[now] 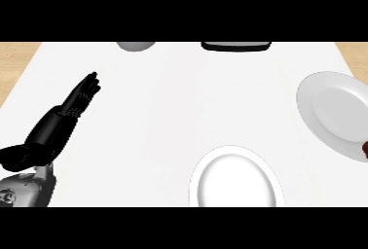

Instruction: Pick the bell pepper from the plate and place it in the plate

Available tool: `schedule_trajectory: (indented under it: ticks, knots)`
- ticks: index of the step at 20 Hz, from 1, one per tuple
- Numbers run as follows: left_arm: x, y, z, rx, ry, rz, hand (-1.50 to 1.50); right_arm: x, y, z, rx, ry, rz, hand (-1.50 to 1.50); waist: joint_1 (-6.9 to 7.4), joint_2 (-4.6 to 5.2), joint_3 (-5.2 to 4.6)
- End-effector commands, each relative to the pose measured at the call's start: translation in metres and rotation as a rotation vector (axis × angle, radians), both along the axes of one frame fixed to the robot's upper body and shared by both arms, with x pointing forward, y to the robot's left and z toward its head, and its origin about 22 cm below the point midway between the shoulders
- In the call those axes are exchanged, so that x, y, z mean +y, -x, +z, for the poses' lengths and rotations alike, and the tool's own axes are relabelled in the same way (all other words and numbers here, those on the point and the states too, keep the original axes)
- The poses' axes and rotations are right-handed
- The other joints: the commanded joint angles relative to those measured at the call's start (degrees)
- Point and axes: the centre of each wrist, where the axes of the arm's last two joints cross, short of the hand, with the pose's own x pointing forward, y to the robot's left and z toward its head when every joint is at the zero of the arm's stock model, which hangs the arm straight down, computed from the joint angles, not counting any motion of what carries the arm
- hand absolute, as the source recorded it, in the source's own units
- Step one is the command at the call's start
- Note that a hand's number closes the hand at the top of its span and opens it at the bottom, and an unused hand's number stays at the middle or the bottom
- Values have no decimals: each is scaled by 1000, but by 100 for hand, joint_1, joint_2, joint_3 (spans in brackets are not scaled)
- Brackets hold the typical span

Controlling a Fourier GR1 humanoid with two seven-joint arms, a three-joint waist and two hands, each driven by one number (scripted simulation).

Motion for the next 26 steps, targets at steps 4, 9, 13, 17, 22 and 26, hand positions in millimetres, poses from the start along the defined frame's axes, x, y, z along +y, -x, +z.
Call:
schedule_trajectory:
  ticks: [4,9,13,17,22,26]
  knots:
    - [-6,-14,6,-3,5,-26,0,-22,-32,-26,158,44,-63,150,89,35,6]
    - [-21,-14,1,-19,19,-40,0,4,-60,-63,306,94,-147,-150,204,74,14]
    - [-8,0,10,-17,-13,-31,0,-4,-70,-66,252,63,-114,-150,209,51,20]
    - [-6,-7,1,-5,12,-17,0,-11,-64,-72,174,-56,-33,-150,128,52,21]
    - [-2,-5,-2,-1,-4,-11,0,-20,-73,-48,100,-166,65,-150,75,30,14]
    - [-7,0,-7,-6,9,-7,0,-31,-66,-42,162,-390,162,-150,39,9,14]
